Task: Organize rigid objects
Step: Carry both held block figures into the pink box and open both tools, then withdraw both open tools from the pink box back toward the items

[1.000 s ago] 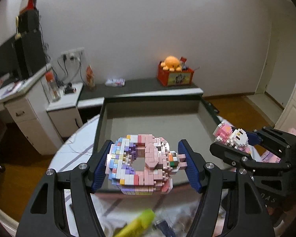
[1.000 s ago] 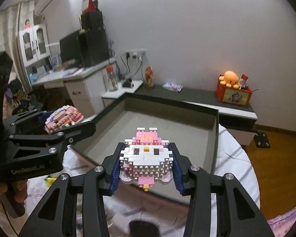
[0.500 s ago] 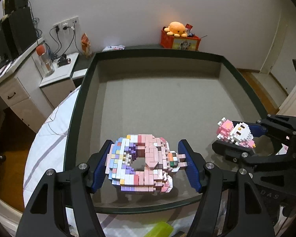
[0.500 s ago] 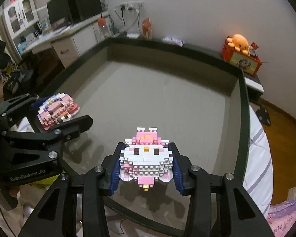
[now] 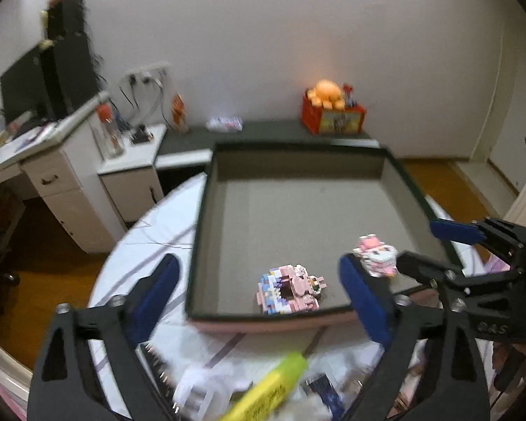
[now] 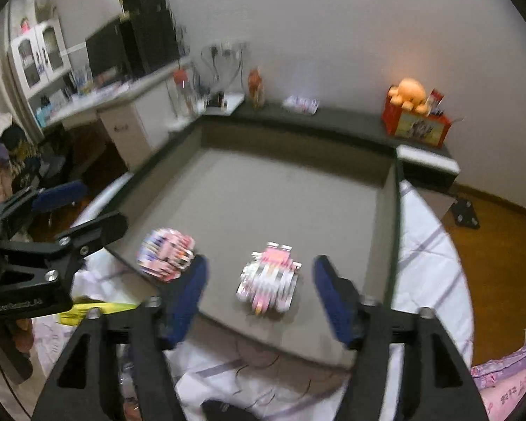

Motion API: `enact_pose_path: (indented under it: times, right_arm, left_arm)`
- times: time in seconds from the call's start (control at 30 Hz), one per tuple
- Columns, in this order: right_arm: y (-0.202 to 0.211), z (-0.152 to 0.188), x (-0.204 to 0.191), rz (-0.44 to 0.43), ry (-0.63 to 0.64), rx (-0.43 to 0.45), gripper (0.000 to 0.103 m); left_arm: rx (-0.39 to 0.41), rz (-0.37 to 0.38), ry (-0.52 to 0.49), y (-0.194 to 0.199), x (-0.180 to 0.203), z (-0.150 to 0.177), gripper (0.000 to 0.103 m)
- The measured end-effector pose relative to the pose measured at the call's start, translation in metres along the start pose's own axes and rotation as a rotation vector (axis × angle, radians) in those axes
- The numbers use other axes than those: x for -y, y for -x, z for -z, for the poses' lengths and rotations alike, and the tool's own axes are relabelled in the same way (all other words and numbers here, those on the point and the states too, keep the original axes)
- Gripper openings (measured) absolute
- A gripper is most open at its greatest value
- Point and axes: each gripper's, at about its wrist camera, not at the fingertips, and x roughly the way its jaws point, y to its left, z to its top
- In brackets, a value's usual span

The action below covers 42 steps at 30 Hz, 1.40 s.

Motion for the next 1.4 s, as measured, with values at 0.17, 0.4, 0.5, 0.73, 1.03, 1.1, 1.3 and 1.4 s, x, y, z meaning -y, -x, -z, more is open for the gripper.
enact_pose_path:
  times: [0.17,0.4,0.5,0.73,1.03,1.1,1.3,1.4]
  right_arm:
    - [0.056,0.019,-0.02,-0.018,0.001,0.116,0.085]
    - [0.134,0.067,-0.04,-0.052,-0.024,0.356,0.088]
    - [0.156,0.086,-0.048,0.019,-0.029,0.433,0.089]
    - [0.188,0.119,-0.07,0.151,-0.022,0.536,0.103]
    - [0.211,0.139,-0.09,0.203,-0.026,0.587,0.103]
    - [0.214,0.139,-0.096,0.217,-0.016,0.591,0.103]
    - [0.216,0.141,-0.104,0.226,-0.007,0.59,0.103]
    - [0.217,0.142,-0.105,0.226,-0.009,0.582,0.103]
  left_arm:
    - [0.111,-0.042,0.032,0.06,-0.006,0.023,0.103]
    - [0.243,-0.216,0.037,0.135,-0.01,0.067,0.103]
    - [0.289,-0.22,0.054,0.161,-0.014,0.081,0.103]
    - [0.377,-0.258,0.02,0.207,0.0,0.096,0.103]
    - [0.452,-0.197,0.022,0.233,0.005,0.108,0.103]
    - [0.456,-0.183,0.014,0.235,0.006,0.109,0.103]
    - [0.459,-0.151,0.035,0.242,-0.001,0.112,0.103]
    - [0.46,-0.151,0.034,0.244,-0.004,0.114,0.103]
